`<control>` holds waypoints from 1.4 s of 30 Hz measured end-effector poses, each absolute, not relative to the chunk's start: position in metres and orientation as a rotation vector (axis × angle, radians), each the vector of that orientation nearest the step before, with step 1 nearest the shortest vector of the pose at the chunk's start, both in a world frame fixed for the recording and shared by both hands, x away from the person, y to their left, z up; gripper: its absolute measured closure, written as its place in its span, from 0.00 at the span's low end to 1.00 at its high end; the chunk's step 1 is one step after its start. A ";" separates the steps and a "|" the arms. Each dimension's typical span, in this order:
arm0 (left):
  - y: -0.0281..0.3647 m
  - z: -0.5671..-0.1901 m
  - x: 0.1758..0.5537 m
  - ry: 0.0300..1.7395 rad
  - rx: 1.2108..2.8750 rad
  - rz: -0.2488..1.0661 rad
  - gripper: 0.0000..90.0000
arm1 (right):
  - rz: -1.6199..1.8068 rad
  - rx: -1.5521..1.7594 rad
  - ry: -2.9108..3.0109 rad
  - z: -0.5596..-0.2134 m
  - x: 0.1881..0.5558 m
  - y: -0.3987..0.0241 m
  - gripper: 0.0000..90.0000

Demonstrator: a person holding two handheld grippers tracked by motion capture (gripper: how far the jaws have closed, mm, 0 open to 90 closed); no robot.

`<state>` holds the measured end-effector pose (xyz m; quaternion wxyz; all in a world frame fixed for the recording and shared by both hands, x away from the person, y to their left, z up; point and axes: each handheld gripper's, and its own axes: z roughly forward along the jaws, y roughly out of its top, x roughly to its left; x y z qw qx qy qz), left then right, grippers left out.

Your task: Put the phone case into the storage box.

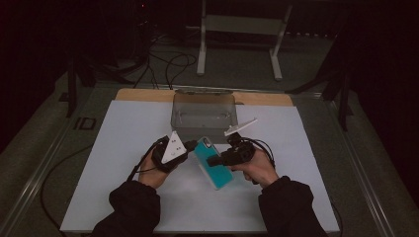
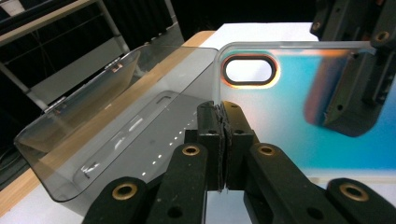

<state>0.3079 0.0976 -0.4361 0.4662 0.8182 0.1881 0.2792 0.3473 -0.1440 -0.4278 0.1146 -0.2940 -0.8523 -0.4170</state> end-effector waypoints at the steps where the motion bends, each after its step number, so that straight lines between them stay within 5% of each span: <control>1: 0.097 -0.436 0.308 0.458 2.010 0.683 0.99 | -1.224 -0.861 -2.500 -0.427 0.348 -0.144 0.88; 22: 0.093 -0.439 0.305 0.378 2.061 0.729 0.99 | -1.091 -0.928 -2.466 -0.428 0.351 -0.147 0.88; 35: 0.089 -0.442 0.306 0.387 2.053 0.728 0.97 | -0.968 -1.033 -2.501 -0.430 0.347 -0.142 0.96; 42: 0.092 -0.441 0.309 0.440 2.026 0.660 0.86 | -0.997 -1.052 -2.513 -0.429 0.347 -0.143 0.96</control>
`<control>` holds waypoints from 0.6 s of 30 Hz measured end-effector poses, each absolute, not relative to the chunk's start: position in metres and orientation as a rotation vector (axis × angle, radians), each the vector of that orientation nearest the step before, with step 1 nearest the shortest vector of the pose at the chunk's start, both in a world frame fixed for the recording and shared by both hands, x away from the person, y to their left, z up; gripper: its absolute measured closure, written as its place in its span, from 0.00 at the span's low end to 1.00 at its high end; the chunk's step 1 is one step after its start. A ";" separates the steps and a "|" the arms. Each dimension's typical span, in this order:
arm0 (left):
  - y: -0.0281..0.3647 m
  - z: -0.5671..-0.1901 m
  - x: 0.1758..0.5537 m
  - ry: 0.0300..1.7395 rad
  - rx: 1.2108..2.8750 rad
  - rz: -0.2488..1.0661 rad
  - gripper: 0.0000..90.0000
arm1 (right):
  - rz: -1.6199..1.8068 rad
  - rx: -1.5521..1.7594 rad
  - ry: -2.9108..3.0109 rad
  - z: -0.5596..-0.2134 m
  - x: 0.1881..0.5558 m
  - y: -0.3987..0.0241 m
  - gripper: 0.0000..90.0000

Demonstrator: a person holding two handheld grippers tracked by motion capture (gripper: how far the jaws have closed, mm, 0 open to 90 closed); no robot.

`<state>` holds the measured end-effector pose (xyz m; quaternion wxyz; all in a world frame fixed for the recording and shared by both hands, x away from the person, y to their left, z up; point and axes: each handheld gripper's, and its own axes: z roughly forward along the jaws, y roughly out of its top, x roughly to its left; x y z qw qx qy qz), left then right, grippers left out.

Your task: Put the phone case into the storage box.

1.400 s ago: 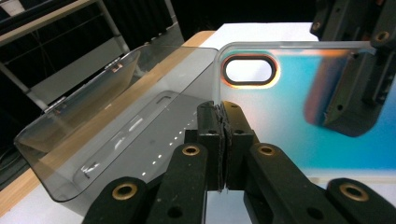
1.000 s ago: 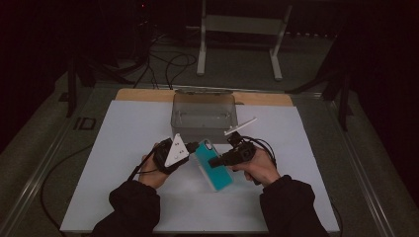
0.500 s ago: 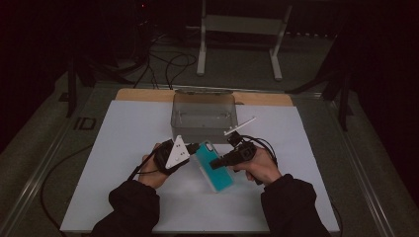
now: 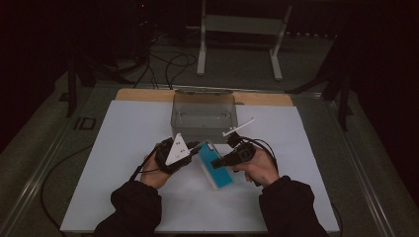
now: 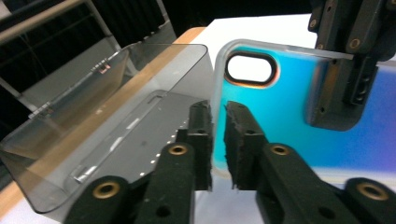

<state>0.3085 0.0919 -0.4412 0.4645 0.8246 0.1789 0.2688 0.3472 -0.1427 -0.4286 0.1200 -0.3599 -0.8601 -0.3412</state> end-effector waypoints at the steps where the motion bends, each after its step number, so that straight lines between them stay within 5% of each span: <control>1: 0.093 -0.441 0.309 0.446 2.021 0.652 0.81 | -1.000 -1.053 -2.511 -0.428 0.347 -0.143 0.96; 11: 0.106 -0.442 0.313 0.581 1.957 0.527 0.54 | -1.002 -1.079 -2.509 -0.430 0.349 -0.146 0.96; 18: 0.116 -0.442 0.312 0.667 1.893 0.570 0.32 | -1.003 -1.079 -2.512 -0.431 0.349 -0.146 0.96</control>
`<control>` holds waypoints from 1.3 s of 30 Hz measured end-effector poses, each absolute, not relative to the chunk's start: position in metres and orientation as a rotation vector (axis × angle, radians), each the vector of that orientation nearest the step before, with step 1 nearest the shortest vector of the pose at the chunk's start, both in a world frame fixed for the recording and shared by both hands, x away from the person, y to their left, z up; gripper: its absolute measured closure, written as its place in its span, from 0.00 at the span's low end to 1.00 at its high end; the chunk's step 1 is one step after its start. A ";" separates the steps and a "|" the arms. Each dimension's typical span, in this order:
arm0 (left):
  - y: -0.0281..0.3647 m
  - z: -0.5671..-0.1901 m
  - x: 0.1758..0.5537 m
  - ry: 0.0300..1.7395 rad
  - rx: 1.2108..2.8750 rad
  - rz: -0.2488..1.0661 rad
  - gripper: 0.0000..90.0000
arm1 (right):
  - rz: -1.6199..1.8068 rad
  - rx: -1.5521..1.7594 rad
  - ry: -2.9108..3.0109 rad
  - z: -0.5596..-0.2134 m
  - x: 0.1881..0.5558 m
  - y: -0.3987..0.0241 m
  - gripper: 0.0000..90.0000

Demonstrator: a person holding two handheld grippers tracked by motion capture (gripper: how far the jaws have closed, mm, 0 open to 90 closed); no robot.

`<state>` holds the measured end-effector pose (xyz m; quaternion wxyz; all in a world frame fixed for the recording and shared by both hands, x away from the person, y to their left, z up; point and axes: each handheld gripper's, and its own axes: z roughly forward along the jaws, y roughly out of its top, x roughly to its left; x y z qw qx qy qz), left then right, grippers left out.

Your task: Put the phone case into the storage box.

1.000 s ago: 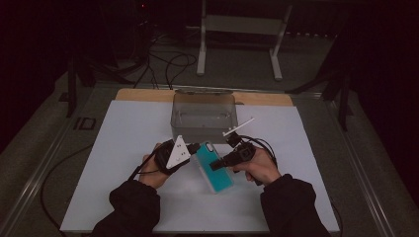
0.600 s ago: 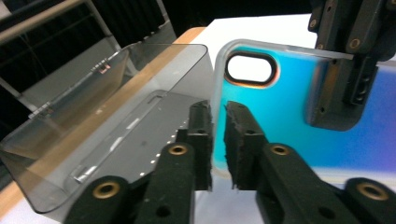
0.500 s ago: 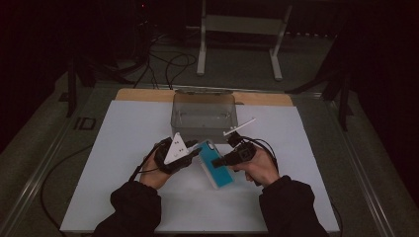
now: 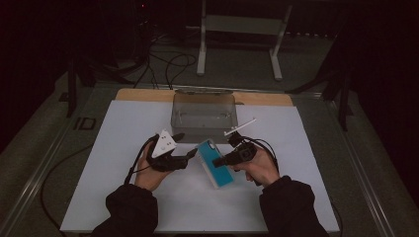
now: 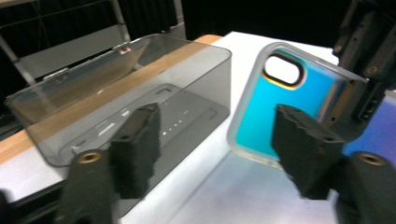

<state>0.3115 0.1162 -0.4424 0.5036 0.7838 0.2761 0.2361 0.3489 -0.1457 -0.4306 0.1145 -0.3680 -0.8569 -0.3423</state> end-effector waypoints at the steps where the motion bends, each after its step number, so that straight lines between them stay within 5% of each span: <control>1: 0.117 -0.443 0.311 0.679 1.889 0.576 0.28 | -1.006 -1.081 -2.513 -0.431 0.349 -0.146 0.96; 5: 0.123 -0.444 0.311 0.730 1.875 0.583 0.17 | -1.008 -1.079 -2.513 -0.430 0.349 -0.146 0.96; 19: 0.142 -0.444 0.305 0.836 1.852 0.608 0.02 | -1.022 -1.082 -2.515 -0.430 0.349 -0.145 0.96; 39: 0.191 -0.456 0.284 0.942 1.765 0.676 0.00 | -1.065 -1.098 -2.516 -0.426 0.348 -0.145 0.96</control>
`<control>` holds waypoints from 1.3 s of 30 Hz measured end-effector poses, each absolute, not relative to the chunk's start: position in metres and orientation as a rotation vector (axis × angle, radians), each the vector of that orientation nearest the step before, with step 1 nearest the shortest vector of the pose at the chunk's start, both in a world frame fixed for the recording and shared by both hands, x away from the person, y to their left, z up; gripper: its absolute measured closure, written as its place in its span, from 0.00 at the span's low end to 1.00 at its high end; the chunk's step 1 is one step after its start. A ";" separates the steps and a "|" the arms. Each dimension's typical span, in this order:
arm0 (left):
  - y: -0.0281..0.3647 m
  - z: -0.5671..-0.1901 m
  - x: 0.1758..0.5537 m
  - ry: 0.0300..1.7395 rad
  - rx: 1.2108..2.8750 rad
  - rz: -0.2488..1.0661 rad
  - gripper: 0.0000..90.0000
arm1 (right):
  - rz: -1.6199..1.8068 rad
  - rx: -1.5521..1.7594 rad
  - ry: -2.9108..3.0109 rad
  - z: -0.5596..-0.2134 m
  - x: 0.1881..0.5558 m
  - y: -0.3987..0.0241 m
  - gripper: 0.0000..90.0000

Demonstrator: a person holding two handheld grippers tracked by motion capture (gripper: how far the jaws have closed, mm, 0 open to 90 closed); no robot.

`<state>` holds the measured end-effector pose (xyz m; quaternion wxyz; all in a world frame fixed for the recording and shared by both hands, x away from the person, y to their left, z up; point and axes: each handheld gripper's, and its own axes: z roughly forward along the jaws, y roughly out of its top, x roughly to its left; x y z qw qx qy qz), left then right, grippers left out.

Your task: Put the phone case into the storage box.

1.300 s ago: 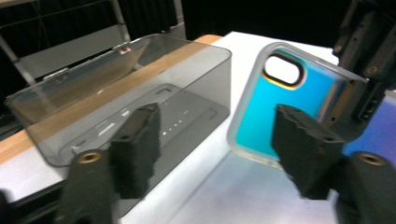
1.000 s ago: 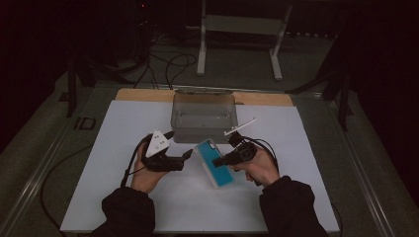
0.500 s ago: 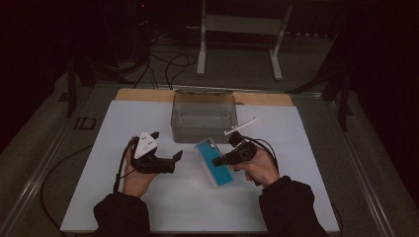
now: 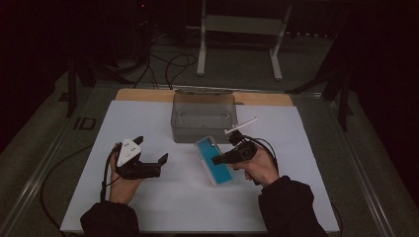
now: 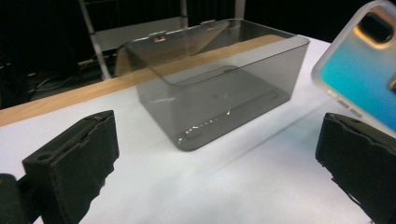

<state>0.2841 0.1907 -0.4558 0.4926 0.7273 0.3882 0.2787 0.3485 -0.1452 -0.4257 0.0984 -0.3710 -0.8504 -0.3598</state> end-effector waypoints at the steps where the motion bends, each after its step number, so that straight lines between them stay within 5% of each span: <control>1: 0.194 -0.457 0.283 0.946 1.761 0.677 0.00 | -1.065 -1.099 -2.512 -0.425 0.348 -0.145 0.96; 39: 0.272 -0.496 0.231 1.120 1.645 0.792 0.00 | -1.180 -1.200 -2.508 -0.412 0.350 -0.146 0.96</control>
